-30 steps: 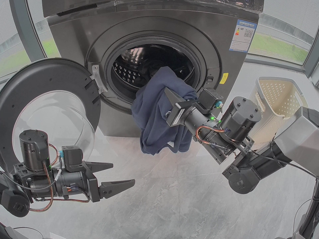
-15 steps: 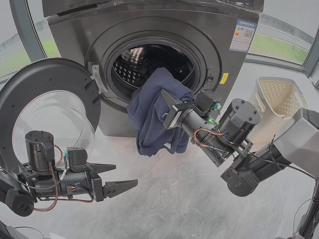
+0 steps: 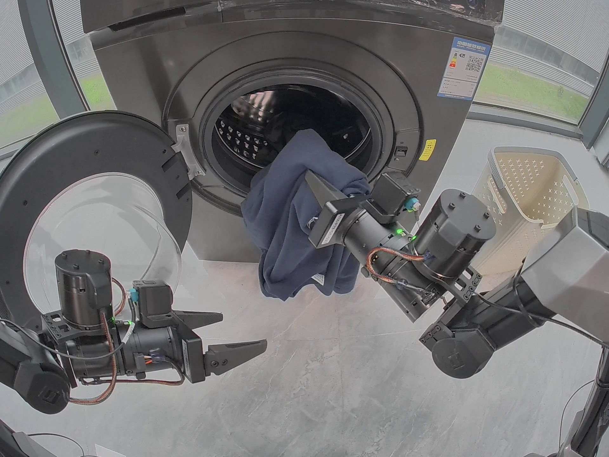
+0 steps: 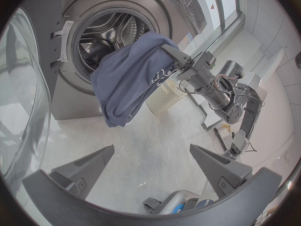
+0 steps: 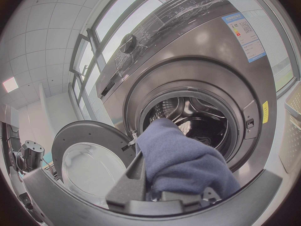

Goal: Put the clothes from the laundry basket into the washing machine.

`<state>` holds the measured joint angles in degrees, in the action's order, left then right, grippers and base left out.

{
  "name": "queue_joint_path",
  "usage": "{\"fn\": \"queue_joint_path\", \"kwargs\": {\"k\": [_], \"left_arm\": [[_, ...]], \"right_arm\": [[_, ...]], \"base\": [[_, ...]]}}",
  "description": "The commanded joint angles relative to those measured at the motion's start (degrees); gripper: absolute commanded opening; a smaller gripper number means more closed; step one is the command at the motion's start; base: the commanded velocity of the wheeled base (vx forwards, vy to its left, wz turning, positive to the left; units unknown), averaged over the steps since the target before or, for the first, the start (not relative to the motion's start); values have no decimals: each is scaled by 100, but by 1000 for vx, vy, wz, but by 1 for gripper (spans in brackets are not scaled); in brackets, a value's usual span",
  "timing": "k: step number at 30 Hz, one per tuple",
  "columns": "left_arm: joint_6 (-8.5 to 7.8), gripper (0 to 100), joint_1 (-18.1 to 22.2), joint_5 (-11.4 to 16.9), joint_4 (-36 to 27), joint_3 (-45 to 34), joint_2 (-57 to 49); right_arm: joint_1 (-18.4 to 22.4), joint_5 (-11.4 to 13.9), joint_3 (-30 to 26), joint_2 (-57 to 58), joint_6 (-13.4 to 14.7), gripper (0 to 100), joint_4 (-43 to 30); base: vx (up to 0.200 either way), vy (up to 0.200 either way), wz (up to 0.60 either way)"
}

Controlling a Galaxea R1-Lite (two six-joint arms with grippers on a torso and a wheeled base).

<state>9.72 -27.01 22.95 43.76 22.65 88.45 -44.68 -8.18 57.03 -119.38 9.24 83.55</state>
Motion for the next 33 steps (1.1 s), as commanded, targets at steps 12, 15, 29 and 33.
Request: {"fn": "queue_joint_path", "kwargs": {"k": [12, 15, 29, 33], "left_arm": [[250, 100, -50, -37, 730, 170, 532], [400, 100, -50, -72, 976, 187, 629], [443, 100, -111, -72, 1714, 222, 1649], [452, 100, -93, -81, 2189, 222, 2018]], "right_arm": [[-6, -8, 10, 20, -1, 0, -6], [-15, -8, 10, 11, -1, 0, -6], [-41, -8, 10, 20, -1, 0, -6], [-41, -8, 10, 20, -1, 0, 3]], "base": [[0, 0, 0], [0, 0, 0], [0, 0, 0], [0, 0, 0]]}}
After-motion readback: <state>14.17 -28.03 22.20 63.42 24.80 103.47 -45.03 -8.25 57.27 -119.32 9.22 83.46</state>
